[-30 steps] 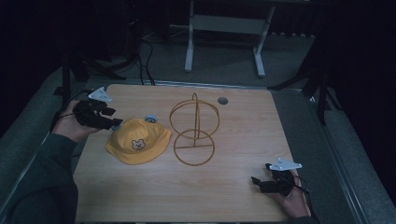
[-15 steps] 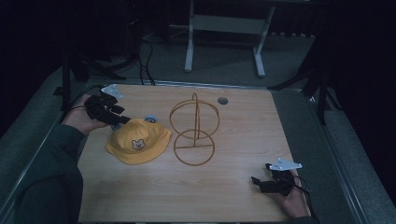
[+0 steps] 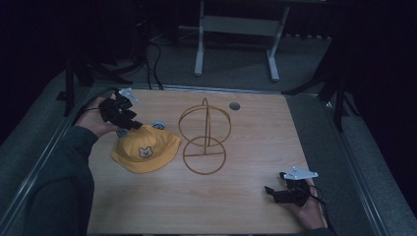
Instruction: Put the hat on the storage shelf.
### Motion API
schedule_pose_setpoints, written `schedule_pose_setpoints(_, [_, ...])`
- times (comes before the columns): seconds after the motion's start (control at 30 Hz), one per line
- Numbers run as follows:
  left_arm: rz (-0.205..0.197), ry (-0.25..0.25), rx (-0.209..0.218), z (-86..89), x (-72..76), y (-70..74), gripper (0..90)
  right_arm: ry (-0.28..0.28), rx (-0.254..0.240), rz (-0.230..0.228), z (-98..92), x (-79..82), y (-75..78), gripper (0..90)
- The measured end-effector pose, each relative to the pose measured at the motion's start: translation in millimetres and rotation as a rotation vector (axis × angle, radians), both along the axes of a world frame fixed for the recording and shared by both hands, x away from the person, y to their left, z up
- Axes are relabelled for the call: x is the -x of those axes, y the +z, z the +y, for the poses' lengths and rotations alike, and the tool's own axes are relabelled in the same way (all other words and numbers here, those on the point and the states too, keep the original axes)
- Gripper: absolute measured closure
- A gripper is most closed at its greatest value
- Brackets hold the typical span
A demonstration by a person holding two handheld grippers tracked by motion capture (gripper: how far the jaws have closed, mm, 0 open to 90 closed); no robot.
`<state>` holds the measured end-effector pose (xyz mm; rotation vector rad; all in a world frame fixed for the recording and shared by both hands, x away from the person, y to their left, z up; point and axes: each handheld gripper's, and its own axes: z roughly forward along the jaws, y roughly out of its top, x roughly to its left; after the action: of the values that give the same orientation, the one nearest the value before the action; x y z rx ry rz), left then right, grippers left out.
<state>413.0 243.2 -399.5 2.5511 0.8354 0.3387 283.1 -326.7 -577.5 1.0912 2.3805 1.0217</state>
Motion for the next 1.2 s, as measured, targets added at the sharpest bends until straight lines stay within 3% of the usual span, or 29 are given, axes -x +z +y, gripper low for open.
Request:
schedule_pose_setpoints(0.33, [0.054, 0.004, -0.001, -5.0, -13.4, -6.0, 49.2, -0.001, -0.001, 0.001, 0.0, 0.0, 0.1, 13.8])
schedule_pose_setpoints(0.7, [0.118, -0.005, -0.006, -13.0, -21.5, -17.0, 39.2, 0.0, -0.001, 0.0, -0.1, 0.0, 0.0, 13.8])
schedule_pose_setpoints(1.0, [0.159, -0.002, -0.058, -15.7, -25.0, -33.5, 39.5, 0.001, 0.0, 0.001, -0.3, 0.2, 0.0, 13.8])
schedule_pose_setpoints(1.2, [0.192, -0.006, -0.086, -17.4, -24.8, -45.3, 46.4, 0.001, 0.0, 0.001, -0.3, 0.2, 0.0, 13.8])
